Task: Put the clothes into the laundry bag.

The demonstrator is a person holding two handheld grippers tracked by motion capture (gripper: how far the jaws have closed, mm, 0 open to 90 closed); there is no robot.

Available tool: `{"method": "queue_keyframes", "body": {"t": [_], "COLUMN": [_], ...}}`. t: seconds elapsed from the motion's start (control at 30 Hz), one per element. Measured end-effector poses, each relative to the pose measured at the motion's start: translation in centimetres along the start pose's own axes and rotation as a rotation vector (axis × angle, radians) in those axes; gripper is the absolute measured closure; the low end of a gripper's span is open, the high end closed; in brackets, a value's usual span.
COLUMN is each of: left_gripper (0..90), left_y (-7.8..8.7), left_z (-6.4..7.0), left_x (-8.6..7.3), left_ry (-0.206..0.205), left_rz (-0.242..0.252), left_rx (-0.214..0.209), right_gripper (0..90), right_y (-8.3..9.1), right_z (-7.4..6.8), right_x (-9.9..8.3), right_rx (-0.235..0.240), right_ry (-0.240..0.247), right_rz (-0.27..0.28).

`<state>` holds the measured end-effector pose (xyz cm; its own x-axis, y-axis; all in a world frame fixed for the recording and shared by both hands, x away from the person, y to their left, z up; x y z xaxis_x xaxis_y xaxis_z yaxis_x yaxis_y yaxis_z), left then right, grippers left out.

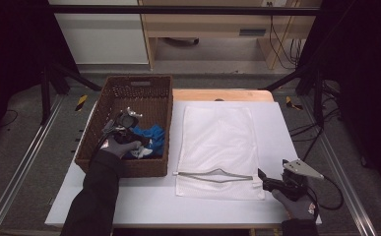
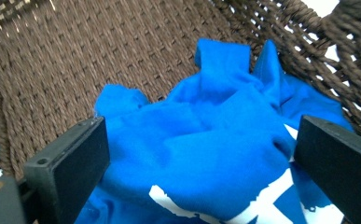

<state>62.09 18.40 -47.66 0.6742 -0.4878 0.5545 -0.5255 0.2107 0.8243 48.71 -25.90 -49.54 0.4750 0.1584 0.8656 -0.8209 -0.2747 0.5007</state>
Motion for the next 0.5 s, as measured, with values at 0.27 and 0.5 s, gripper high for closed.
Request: {"method": "queue_keyframes", "body": {"t": [0.27, 0.5], "left_gripper": [2.2, 5.4], "left_y": [-0.8, -1.6], "left_z": [0.0, 0.2], "left_x": [-0.5, -1.3], "left_ry": [0.007, -0.011], "left_rz": [-0.048, -0.135], "left_rx": [0.001, -0.007], "right_gripper": [5.1, 4.9], "right_y": [-0.1, -0.1], "right_z": [0.0, 0.1], "right_x": [-0.1, -0.1], "right_rx": [0.0, -0.004], "right_ry": [0.003, 0.001], "right_rz": [-0.005, -0.007]}}
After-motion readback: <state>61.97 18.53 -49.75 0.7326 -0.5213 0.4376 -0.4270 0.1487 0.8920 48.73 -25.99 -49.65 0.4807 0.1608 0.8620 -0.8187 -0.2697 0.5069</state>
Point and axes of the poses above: each handheld gripper's, and its own axes: y roughly backward along the jaws, x roughly out of its top, z roughly to its right, the point moved 9 cm from there along -y, roughly forward along the jaws, and after that the axes turned 2 degrees about -z, right-handed, at the moved point
